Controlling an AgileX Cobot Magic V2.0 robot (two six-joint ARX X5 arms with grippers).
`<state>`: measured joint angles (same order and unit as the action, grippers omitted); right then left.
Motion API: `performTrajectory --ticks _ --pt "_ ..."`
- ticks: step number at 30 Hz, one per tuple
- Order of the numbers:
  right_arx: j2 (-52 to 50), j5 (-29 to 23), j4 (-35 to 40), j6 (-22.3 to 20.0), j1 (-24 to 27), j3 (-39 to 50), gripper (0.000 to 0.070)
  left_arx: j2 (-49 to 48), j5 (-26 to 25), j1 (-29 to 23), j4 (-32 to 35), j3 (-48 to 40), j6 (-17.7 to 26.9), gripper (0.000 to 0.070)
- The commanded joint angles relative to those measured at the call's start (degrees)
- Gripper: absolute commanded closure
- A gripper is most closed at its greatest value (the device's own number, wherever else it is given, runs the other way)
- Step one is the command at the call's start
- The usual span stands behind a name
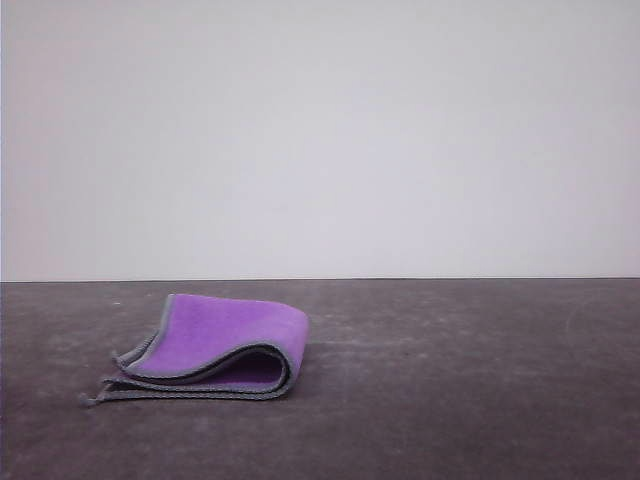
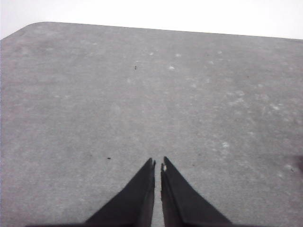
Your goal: Fold clothes
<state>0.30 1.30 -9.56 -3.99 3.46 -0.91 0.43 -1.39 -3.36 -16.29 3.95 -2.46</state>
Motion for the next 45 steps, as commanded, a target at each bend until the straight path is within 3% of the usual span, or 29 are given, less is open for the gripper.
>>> performTrajectory --ticks 1,45 --pt "-0.1 -0.2 0.7 1.0 0.0 0.2 0.0691 0.0 0.1 0.0 -0.5 -1.0 -0.2 0.0684" --pt "-0.1 -0.2 0.7 1.0 0.0 0.2 0.0691 0.0 0.1 0.0 -0.5 -1.0 -0.2 0.0684"
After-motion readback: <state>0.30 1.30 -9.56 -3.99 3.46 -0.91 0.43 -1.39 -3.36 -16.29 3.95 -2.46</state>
